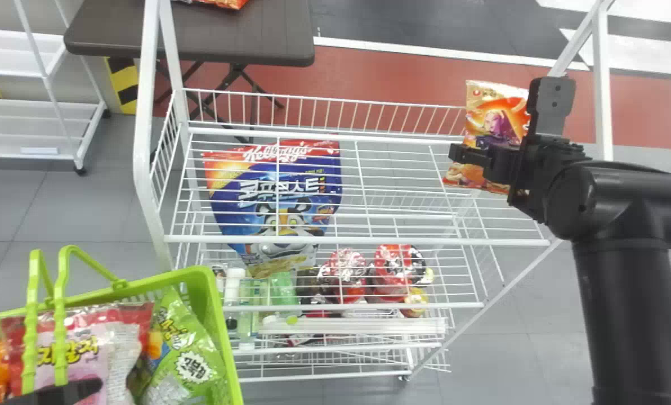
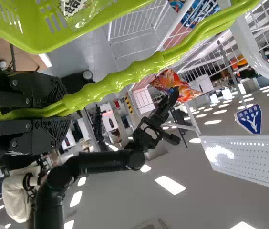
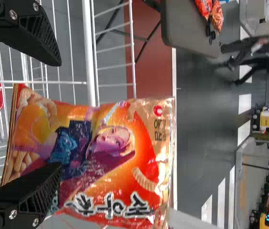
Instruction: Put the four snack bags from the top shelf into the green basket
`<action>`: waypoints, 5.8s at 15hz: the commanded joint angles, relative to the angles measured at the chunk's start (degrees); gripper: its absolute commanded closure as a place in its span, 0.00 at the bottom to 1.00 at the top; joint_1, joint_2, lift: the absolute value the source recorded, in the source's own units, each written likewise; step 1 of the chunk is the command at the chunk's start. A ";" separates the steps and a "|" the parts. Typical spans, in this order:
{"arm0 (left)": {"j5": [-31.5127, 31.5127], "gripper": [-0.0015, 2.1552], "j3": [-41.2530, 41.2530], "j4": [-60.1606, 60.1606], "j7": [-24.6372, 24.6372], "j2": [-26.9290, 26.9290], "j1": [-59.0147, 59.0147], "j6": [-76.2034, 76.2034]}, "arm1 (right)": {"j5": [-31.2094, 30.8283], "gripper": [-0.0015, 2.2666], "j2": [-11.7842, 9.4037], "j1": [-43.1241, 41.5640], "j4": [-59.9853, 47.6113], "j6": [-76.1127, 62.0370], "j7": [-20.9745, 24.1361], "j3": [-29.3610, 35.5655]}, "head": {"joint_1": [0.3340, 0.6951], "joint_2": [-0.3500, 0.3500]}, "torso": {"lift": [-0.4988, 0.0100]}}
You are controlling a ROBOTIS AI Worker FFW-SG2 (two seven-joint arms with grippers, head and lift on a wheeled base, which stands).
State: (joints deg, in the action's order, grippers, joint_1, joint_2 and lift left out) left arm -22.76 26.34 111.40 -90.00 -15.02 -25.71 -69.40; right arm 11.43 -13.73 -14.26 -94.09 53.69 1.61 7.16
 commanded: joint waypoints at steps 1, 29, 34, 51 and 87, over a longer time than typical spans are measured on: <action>0.00 1.00 -0.06 -0.31 -0.57 0.00 0.22 0.00 | 0.52 0.03 0.02 0.82 -1.19 1.46 0.15 0.75 | 1.00 0.22 | 0.98; -0.27 1.00 0.29 -1.54 -0.57 -0.71 0.22 0.88 | 9.93 0.99 0.81 4.07 -17.36 10.08 2.61 2.59 | 1.00 0.23 | 0.98; -0.27 1.00 0.29 -1.45 -0.57 -0.71 0.22 0.88 | 18.45 0.99 2.57 12.68 -36.17 16.41 2.61 -2.15 | 1.00 0.41 | 0.98; -1.50 1.00 0.38 -1.54 -0.57 -0.62 0.66 0.88 | 39.55 0.99 6.79 15.23 -22.81 23.09 3.14 -30.63 | 1.00 1.00 | 0.98; -3.08 1.00 1.26 -2.07 -0.57 -1.32 0.57 0.70 | -7.91 0.02 3.53 35.18 -24.65 -40.37 -8.99 -8.39 | 1.00 0.59 | 0.98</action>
State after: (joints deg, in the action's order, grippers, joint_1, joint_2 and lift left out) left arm -25.79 27.51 109.42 -90.00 -16.48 -25.09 -68.68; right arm 3.43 -10.27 19.63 -120.08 18.49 -7.00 -2.18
